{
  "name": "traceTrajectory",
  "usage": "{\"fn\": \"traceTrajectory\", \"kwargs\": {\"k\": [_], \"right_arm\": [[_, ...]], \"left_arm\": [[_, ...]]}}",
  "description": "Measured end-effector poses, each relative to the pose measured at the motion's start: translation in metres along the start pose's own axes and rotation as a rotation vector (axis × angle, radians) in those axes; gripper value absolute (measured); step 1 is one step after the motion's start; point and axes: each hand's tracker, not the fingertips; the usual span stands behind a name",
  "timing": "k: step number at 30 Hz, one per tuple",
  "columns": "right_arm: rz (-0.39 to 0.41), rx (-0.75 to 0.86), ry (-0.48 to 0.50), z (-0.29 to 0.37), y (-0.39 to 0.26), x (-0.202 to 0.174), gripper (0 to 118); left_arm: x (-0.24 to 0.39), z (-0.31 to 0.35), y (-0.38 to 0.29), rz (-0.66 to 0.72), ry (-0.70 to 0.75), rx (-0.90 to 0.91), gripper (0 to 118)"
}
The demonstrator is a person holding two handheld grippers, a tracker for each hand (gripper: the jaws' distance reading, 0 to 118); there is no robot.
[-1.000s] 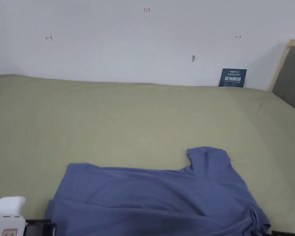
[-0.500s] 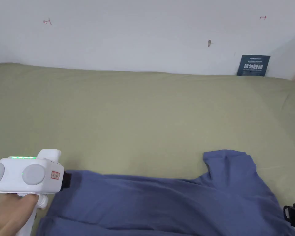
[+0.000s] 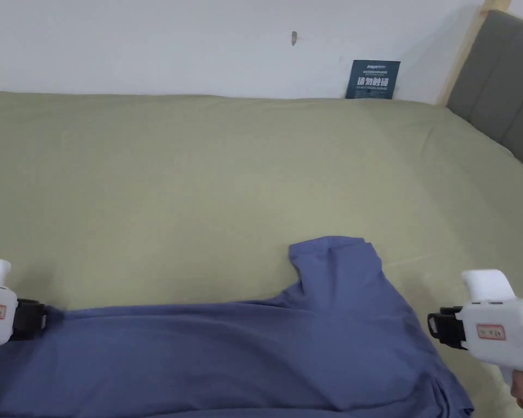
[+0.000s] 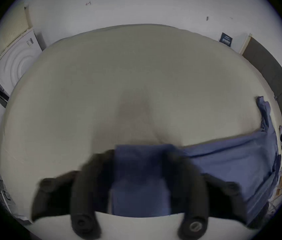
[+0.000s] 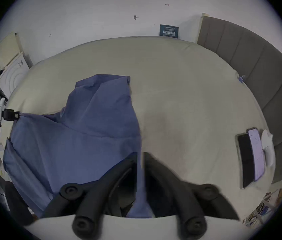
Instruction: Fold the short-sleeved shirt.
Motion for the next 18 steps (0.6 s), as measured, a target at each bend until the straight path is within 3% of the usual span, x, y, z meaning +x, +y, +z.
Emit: {"fn": "traceTrajectory", "kwargs": {"k": [1, 2, 3, 7, 11, 12, 13, 14, 15, 18], "right_arm": [[-0.002, -0.010, 0.008, -0.005, 0.006, 0.000, 29], [0.000, -0.032, 0.038, -0.011, 0.010, 0.001, 60], [0.013, -0.046, 0.055, -0.018, 0.015, -0.002, 80], [0.030, -0.100, 0.020, -0.056, 0.038, -0.009, 80], [-0.023, -0.192, 0.014, -0.087, 0.048, -0.005, 78], [-0.008, -0.181, 0.008, -0.080, 0.050, -0.009, 75], [0.035, -0.165, 0.003, -0.070, 0.049, -0.011, 44], [0.084, -0.130, -0.003, -0.061, 0.049, -0.013, 2], [0.102, -0.109, 0.007, -0.053, 0.048, -0.011, 2], [0.038, -0.053, 0.046, -0.023, 0.044, -0.015, 2]], "left_arm": [[0.000, 0.001, 0.001, 0.000, -0.020, -0.001, 29], [0.000, -0.001, 0.002, 0.000, -0.023, -0.008, 8], [0.011, 0.007, 0.001, -0.002, -0.019, -0.012, 8], [0.008, 0.003, 0.005, -0.017, -0.014, -0.019, 8], [0.009, 0.004, 0.005, -0.018, -0.018, -0.027, 8], [0.011, 0.007, 0.004, -0.019, -0.018, -0.029, 8], [0.012, 0.009, 0.003, -0.020, -0.018, -0.028, 8], [0.012, 0.012, 0.003, -0.023, -0.021, -0.028, 8], [0.004, 0.007, 0.007, -0.027, -0.022, -0.027, 8], [-0.007, 0.020, 0.008, -0.013, -0.031, -0.014, 8]]}}
